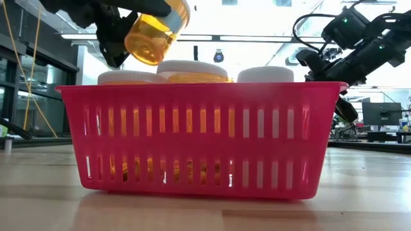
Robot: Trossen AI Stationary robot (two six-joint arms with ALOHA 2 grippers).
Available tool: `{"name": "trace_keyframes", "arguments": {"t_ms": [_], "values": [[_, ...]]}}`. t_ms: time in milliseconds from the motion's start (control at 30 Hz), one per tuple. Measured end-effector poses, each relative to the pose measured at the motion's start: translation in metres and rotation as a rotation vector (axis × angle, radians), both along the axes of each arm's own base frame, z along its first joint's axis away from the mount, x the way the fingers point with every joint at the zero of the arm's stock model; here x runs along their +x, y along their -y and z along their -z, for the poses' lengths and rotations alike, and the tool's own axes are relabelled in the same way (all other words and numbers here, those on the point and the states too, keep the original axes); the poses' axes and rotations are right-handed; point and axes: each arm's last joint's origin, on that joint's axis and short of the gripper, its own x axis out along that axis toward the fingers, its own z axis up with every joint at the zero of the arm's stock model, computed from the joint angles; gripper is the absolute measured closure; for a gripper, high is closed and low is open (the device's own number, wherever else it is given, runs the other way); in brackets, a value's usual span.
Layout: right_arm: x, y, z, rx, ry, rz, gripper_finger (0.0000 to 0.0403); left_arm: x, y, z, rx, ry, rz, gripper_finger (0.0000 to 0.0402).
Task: Pick and place pill bottles into a basket
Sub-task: Put the orange pill bottle into the red basket
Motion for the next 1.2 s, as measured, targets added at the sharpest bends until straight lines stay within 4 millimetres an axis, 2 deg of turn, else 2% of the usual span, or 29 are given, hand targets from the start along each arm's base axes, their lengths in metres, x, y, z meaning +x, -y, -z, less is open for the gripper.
{"name": "trace_keyframes", "arguments": {"t_ms": [567,733,867,1200], "values": [[0.000,0.000,0.000,-0.004,-0.002,0.006,0.0318,0.002,0.001,0.006,0.111,0.008,0.030,0.0167],[0.000,0.000,0.000,0.000,0.000,0.009,0.0318,0.004,0.004,0.011,0.120,0.008,0.039,0.0167],[0.000,0.000,0.000,0.001,0.000,0.009,0.0318,0.007,0.008,0.023,0.126,-0.007,0.047,0.0167],[0.000,0.000,0.000,-0.001,0.000,0.008,0.0318,0.007,0.009,0.026,0.166,-0.009,0.034,0.0167]]}}
